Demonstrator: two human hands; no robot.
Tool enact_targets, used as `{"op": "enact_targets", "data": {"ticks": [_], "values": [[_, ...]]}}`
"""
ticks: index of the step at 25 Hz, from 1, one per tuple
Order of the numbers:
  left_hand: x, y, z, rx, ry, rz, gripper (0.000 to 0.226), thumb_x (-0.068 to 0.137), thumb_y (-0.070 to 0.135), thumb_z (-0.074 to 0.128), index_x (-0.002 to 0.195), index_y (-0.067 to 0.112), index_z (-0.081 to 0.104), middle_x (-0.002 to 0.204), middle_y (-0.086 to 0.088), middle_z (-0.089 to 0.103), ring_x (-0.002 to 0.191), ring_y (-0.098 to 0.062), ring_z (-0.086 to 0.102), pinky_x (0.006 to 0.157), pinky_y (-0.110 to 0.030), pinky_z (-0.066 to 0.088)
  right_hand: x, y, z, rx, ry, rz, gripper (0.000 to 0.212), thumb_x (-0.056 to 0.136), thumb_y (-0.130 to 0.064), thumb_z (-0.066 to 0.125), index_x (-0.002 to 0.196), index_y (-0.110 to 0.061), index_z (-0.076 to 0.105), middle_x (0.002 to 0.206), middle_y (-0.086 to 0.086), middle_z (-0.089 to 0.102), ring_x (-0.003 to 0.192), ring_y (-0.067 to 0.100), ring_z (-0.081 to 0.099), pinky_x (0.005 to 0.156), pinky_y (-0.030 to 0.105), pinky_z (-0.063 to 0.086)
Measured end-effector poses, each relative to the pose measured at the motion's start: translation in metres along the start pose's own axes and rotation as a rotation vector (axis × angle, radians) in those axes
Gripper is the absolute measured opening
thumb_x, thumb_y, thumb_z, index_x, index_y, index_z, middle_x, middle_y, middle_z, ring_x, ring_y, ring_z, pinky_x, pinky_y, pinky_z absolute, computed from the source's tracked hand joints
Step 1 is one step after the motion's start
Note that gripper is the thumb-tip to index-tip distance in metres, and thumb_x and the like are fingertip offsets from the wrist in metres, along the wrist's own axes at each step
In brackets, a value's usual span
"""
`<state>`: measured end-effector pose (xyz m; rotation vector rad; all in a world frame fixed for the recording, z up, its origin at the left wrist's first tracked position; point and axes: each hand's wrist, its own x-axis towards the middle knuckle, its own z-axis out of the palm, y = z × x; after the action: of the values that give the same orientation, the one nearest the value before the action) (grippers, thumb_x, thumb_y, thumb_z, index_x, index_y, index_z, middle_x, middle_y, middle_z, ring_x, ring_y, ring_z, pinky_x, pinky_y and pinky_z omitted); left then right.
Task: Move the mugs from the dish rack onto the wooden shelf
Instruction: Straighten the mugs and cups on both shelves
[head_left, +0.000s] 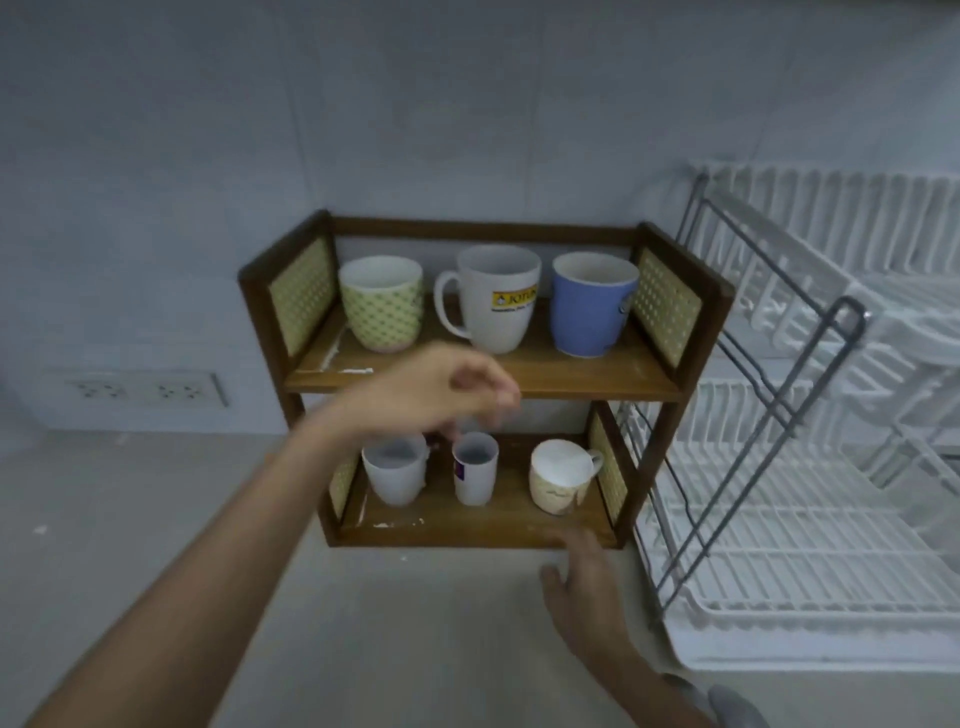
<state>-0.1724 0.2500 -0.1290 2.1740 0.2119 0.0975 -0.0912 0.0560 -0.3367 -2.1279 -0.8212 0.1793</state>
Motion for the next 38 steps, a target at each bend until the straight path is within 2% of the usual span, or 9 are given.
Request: {"op": "enact_targets", "data": {"ticks": [3, 6, 9, 12, 20, 24, 30, 34, 38], "values": [[-0.002, 0.034, -0.078, 0.102, 0.414, 0.111, 0.017, 0.089, 0.025, 0.063, 0.105, 0.027, 0.066, 0.098, 0.011, 0.073, 0.092, -0.006, 0.067, 0.059, -0.013, 0.051, 0.055, -0.094, -0.059, 0.182, 0.196, -0.384, 0.027, 0.08, -0.002, 0.054, 0.097, -0.022, 0.061, 0.095, -0.012, 0.059, 0.091, -0.004, 0.057, 0.079, 0.006, 0.042], [0.02, 0.04, -0.124, 0.596, 0.312, -0.065, 0.044, 0.09, 0.033, 0.059, 0.132, 0.026, 0.048, 0.134, 0.003, 0.055, 0.118, -0.015, 0.053, 0.088, -0.024, 0.046, 0.127, -0.181, -0.115, -0.04, 0.23, -0.612, 0.033, 0.082, -0.016, 0.055, 0.115, -0.015, 0.061, 0.114, 0.005, 0.062, 0.105, 0.009, 0.053, 0.087, 0.005, 0.036], [0.042, 0.02, -0.122, 0.861, 0.079, -0.235, 0.064, 0.089, 0.052, 0.052, 0.144, 0.028, 0.032, 0.151, 0.001, 0.037, 0.135, -0.022, 0.038, 0.109, -0.038, 0.035, 0.183, -0.227, -0.137, -0.608, -0.201, -0.535, 0.074, 0.087, -0.041, 0.06, 0.148, -0.02, 0.025, 0.157, 0.007, 0.024, 0.143, 0.026, 0.023, 0.115, 0.036, 0.024], [0.058, -0.003, -0.114, 0.834, 0.109, -0.286, 0.071, 0.087, 0.049, 0.057, 0.147, 0.027, 0.026, 0.154, -0.004, 0.033, 0.137, -0.026, 0.035, 0.112, -0.041, 0.033, 0.206, -0.228, -0.129, -0.804, -0.469, -0.379, 0.093, 0.083, -0.05, 0.062, 0.152, -0.024, 0.005, 0.162, 0.002, 0.008, 0.145, 0.028, 0.018, 0.116, 0.046, 0.024], [0.053, -0.005, -0.136, 0.834, 0.028, -0.277, 0.075, 0.078, 0.037, 0.071, 0.142, 0.034, 0.032, 0.152, -0.001, 0.034, 0.135, -0.024, 0.036, 0.106, -0.039, 0.038, 0.211, -0.229, -0.112, -0.819, -0.359, -0.361, 0.091, 0.073, -0.051, 0.07, 0.147, -0.022, 0.027, 0.143, 0.01, 0.043, 0.124, 0.033, 0.047, 0.096, 0.044, 0.047], [0.059, 0.001, -0.129, 0.969, 0.129, -0.322, 0.074, 0.077, 0.059, 0.063, 0.14, 0.025, 0.041, 0.144, -0.006, 0.045, 0.126, -0.027, 0.046, 0.098, -0.036, 0.043, 0.211, -0.228, -0.112, -0.772, -0.339, -0.347, 0.09, 0.071, -0.048, 0.074, 0.145, -0.021, 0.031, 0.139, 0.01, 0.046, 0.12, 0.031, 0.049, 0.094, 0.042, 0.048], [0.064, 0.008, -0.121, 1.109, 0.35, -0.556, 0.09, 0.069, 0.086, 0.037, 0.114, 0.011, 0.059, 0.104, -0.007, 0.063, 0.089, -0.022, 0.057, 0.075, -0.031, 0.046, 0.208, -0.223, -0.112, -0.737, -0.364, -0.347, 0.095, 0.072, -0.046, 0.074, 0.148, -0.022, 0.022, 0.15, 0.007, 0.035, 0.129, 0.031, 0.043, 0.1, 0.043, 0.044], [0.047, 0.005, -0.143, 0.91, 0.08, -0.401, 0.067, 0.085, 0.066, 0.043, 0.142, 0.031, 0.038, 0.151, -0.002, 0.038, 0.135, -0.027, 0.037, 0.108, -0.04, 0.033, 0.213, -0.228, -0.125, -0.653, -0.45, -0.289, 0.089, 0.077, -0.048, 0.066, 0.149, -0.023, 0.021, 0.154, 0.004, 0.034, 0.135, 0.027, 0.038, 0.104, 0.038, 0.039], [0.043, -0.004, -0.148, 0.909, 0.072, -0.295, 0.044, 0.095, 0.047, 0.038, 0.134, 0.031, 0.051, 0.147, 0.0, 0.045, 0.131, -0.024, 0.04, 0.108, -0.035, 0.031, 0.215, -0.231, -0.126, -0.703, -0.407, -0.337, 0.089, 0.072, -0.048, 0.069, 0.147, -0.023, 0.028, 0.149, 0.004, 0.041, 0.13, 0.026, 0.044, 0.098, 0.036, 0.044]]}}
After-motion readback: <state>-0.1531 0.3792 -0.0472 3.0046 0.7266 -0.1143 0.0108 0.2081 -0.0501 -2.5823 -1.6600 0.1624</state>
